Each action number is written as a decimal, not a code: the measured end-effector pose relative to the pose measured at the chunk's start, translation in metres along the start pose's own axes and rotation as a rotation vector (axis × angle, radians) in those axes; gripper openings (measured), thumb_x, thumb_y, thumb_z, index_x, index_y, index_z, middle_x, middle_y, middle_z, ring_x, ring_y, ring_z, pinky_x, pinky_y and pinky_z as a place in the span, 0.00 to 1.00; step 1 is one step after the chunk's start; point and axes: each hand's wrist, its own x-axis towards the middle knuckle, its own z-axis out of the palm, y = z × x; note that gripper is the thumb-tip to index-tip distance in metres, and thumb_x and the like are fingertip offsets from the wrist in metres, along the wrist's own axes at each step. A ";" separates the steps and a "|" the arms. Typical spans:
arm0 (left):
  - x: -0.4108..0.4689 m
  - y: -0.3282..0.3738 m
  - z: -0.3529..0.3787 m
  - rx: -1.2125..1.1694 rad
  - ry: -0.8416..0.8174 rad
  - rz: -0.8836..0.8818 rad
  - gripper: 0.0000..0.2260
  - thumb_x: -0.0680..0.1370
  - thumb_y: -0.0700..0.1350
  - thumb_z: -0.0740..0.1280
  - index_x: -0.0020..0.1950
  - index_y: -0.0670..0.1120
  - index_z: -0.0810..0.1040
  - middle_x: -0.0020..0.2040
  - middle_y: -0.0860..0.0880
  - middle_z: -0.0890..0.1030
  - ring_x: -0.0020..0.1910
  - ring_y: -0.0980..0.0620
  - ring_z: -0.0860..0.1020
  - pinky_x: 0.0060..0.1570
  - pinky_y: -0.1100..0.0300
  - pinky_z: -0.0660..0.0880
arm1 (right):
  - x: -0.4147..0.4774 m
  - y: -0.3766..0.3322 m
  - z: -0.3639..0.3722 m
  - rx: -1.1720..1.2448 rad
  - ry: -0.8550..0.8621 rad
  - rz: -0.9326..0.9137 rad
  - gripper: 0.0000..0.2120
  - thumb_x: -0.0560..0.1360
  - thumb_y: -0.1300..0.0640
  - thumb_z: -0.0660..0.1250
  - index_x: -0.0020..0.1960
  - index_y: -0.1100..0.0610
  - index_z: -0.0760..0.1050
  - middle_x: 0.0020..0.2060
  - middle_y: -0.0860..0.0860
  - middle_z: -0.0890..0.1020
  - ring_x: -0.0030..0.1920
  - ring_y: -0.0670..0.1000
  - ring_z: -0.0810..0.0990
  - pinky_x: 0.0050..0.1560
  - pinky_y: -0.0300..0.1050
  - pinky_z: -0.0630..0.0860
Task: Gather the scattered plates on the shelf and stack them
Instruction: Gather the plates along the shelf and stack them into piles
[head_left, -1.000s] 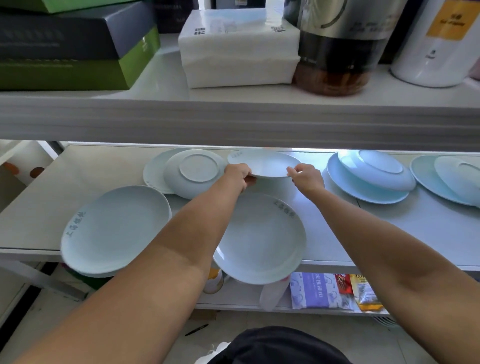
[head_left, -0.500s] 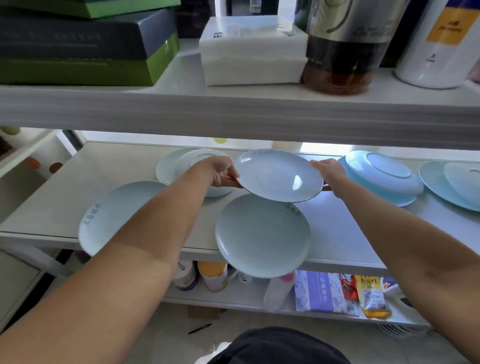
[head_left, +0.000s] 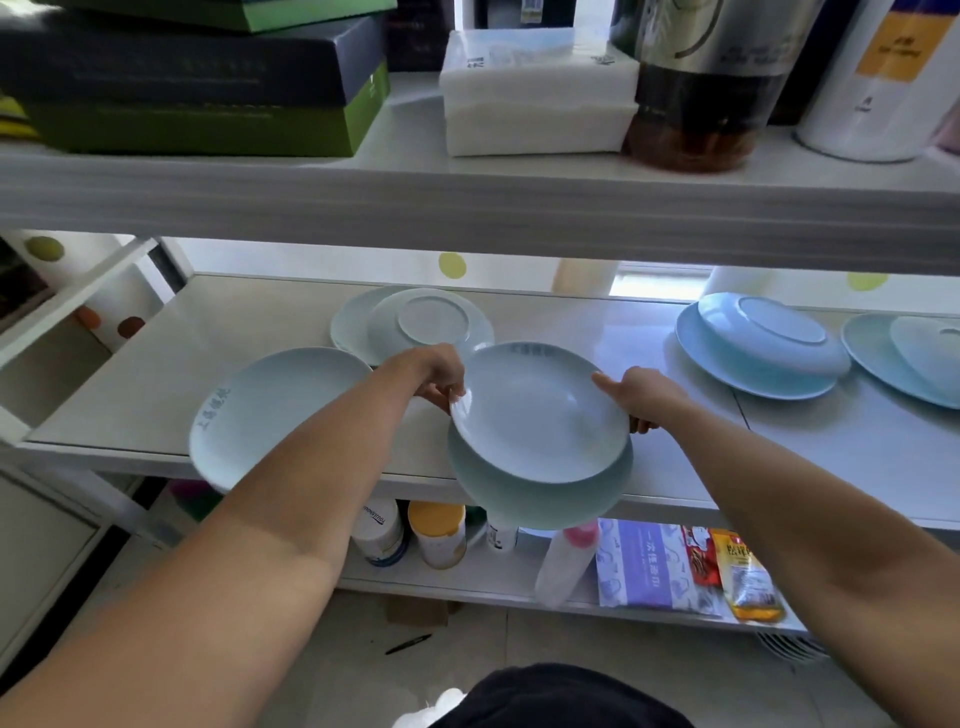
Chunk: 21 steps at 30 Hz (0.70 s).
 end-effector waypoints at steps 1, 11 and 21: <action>-0.001 -0.002 0.003 0.037 -0.001 0.005 0.16 0.78 0.28 0.59 0.66 0.29 0.70 0.54 0.34 0.78 0.55 0.39 0.79 0.57 0.48 0.78 | -0.002 -0.001 -0.001 -0.062 0.008 -0.006 0.31 0.78 0.36 0.49 0.31 0.59 0.72 0.25 0.52 0.79 0.26 0.50 0.77 0.38 0.41 0.74; -0.005 -0.007 0.006 0.408 0.083 0.029 0.10 0.81 0.45 0.57 0.53 0.39 0.70 0.47 0.42 0.73 0.34 0.49 0.70 0.42 0.57 0.72 | -0.009 -0.020 -0.002 -0.418 0.075 -0.096 0.31 0.79 0.36 0.45 0.34 0.57 0.72 0.28 0.51 0.77 0.35 0.53 0.79 0.39 0.40 0.69; 0.025 -0.025 -0.056 -0.202 0.429 -0.074 0.27 0.71 0.44 0.68 0.70 0.40 0.69 0.67 0.40 0.73 0.64 0.40 0.74 0.64 0.50 0.73 | 0.010 -0.086 -0.009 -0.285 0.227 -0.278 0.22 0.79 0.44 0.56 0.67 0.55 0.71 0.64 0.54 0.75 0.65 0.56 0.73 0.59 0.50 0.71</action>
